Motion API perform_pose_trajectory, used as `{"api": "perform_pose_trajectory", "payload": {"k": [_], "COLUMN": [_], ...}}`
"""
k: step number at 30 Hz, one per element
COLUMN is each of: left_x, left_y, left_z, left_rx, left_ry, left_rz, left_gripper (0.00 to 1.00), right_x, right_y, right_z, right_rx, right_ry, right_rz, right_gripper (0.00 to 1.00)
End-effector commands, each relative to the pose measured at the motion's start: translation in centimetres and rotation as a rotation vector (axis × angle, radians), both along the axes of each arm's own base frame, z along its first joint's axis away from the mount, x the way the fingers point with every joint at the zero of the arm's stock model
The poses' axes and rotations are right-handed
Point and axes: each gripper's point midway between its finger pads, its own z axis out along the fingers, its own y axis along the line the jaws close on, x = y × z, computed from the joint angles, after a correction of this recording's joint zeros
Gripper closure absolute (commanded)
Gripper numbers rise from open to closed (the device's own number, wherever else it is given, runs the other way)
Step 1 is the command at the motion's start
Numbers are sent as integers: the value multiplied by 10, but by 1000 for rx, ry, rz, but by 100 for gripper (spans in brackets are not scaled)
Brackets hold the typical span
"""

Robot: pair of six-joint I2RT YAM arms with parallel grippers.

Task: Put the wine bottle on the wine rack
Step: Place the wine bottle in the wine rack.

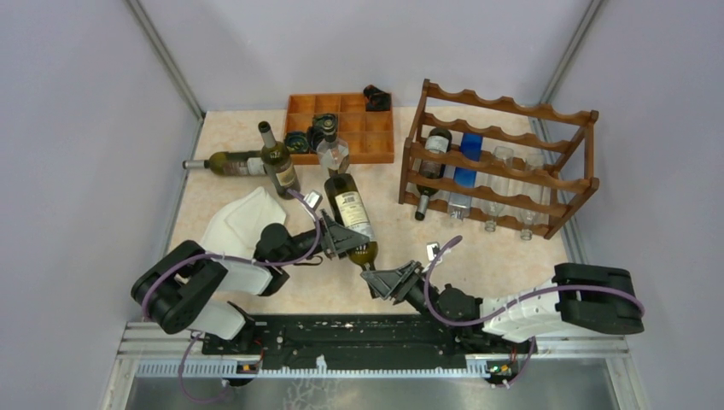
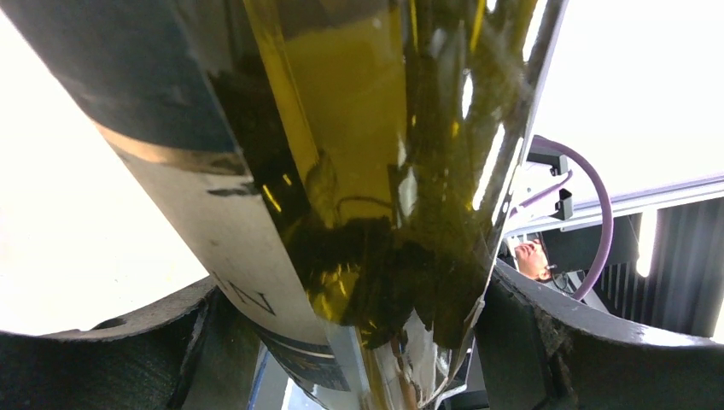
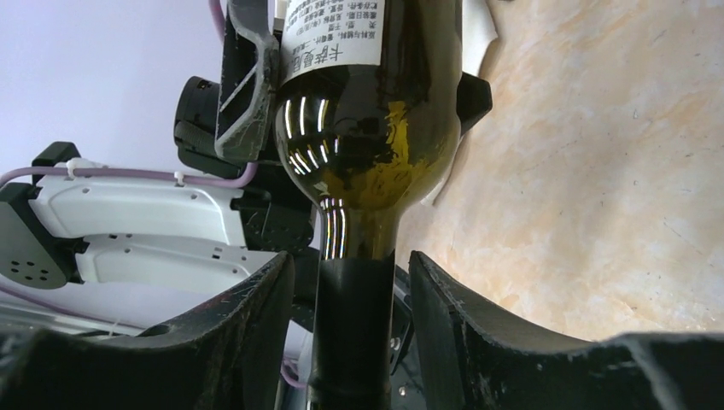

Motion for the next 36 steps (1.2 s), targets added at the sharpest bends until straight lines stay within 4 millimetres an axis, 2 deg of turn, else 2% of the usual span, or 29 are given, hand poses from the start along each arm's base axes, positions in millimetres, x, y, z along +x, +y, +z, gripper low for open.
{"api": "perform_pose_trajectory", "payload": {"k": [1, 4, 14, 17, 20, 22, 26, 36], "left_x": [0, -1, -1, -2, 0, 0, 1, 3], "left_y": [-3, -4, -6, -7, -7, -7, -8, -10], "left_z": [44, 43, 40, 38, 37, 36, 36, 33], "left_rx": [-116, -115, -106, -101, -98, -94, -90, -61], "left_ry": [-174, -171, -174, -167, -168, -170, -170, -171], "left_rz": [12, 9, 9, 7, 15, 15, 17, 34], "left_gripper": [100, 100, 100, 100, 100, 100, 100, 100], "right_x": [2, 2, 7, 8, 8, 8, 9, 13], "right_y": [10, 12, 12, 13, 12, 12, 13, 16], "right_z": [21, 19, 18, 18, 15, 13, 8, 3], "right_rx": [67, 72, 72, 74, 81, 80, 71, 61], "right_ry": [-9, -2, 9, 15, 30, 40, 58, 79], "right_rz": [24, 29, 21, 24, 27, 30, 35, 32], "right_gripper": [51, 54, 55, 64, 69, 68, 57, 61]}}
